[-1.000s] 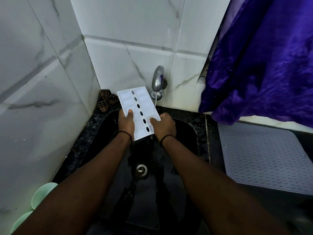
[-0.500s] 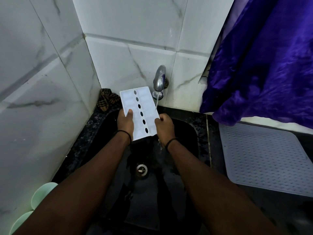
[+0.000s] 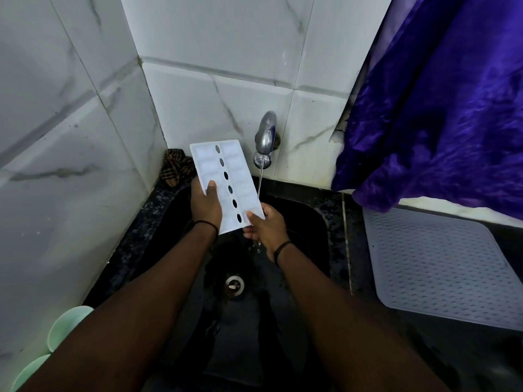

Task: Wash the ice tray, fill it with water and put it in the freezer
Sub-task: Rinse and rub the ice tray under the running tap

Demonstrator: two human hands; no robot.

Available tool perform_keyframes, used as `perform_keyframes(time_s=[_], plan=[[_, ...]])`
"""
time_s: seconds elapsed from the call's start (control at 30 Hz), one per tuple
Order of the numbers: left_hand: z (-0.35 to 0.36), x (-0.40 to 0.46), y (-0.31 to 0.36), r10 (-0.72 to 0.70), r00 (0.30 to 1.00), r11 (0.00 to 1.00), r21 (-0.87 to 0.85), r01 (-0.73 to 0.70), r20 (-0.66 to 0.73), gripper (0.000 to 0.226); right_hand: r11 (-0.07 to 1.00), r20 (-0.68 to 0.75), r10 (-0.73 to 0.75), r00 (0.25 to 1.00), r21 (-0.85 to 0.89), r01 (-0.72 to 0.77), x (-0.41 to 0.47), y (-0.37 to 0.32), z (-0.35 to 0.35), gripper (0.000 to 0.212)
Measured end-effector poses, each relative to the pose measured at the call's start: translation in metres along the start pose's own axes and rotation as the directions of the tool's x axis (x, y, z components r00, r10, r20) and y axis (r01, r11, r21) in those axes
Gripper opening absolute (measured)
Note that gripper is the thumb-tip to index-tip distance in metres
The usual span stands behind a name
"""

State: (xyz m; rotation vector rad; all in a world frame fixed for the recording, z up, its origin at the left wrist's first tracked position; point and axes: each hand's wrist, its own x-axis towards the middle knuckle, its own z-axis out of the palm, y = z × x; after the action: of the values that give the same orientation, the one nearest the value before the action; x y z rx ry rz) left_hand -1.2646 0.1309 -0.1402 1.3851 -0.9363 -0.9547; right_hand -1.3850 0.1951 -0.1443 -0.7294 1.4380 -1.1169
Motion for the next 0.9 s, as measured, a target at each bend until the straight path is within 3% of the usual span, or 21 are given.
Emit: perform_keyframes(time_s=[0.1,0.17,0.27,0.4,0.6,0.7,0.77,0.9], plan=[[0.006,-0.005,0.004,0.052,0.998,0.990,0.132,-0.046,-0.043,0.034,0.990,-0.015,0.130,0.991,0.052,-0.129,0.003,-0.007,0.007,0.018],[0.016,-0.007,0.011,-0.102,0.993,0.963,0.245,0.113,-0.054,0.039,0.965,-0.013,0.233,0.972,0.129,-0.230,0.006,-0.010,0.009,0.010],[0.028,-0.011,0.024,-0.376,0.926,0.842,0.426,0.333,0.020,0.049,0.908,-0.009,0.416,0.909,0.062,-0.415,0.005,-0.005,0.005,0.029],[0.026,-0.005,0.025,-0.507,0.861,0.778,0.443,0.445,0.027,0.056,0.839,-0.059,0.530,0.846,-0.103,-0.534,0.000,0.011,-0.002,0.033],[0.018,-0.009,0.019,-0.649,0.756,0.742,0.288,0.605,0.084,0.042,0.829,-0.073,0.498,0.864,-0.252,-0.499,0.002,0.006,-0.011,0.026],[0.010,0.000,0.014,-0.619,0.781,0.770,0.265,0.581,0.085,0.041,0.910,-0.083,0.386,0.919,-0.128,-0.394,0.006,0.002,-0.010,0.018],[0.006,0.001,0.010,-0.601,0.792,0.797,0.151,0.584,0.108,0.039,0.960,-0.150,0.272,0.951,-0.027,-0.279,0.010,-0.001,-0.011,0.003],[0.006,-0.008,0.005,-0.552,0.825,0.818,-0.108,0.564,0.123,0.037,0.990,-0.248,0.143,0.958,0.055,-0.133,0.016,-0.005,-0.009,0.013]])
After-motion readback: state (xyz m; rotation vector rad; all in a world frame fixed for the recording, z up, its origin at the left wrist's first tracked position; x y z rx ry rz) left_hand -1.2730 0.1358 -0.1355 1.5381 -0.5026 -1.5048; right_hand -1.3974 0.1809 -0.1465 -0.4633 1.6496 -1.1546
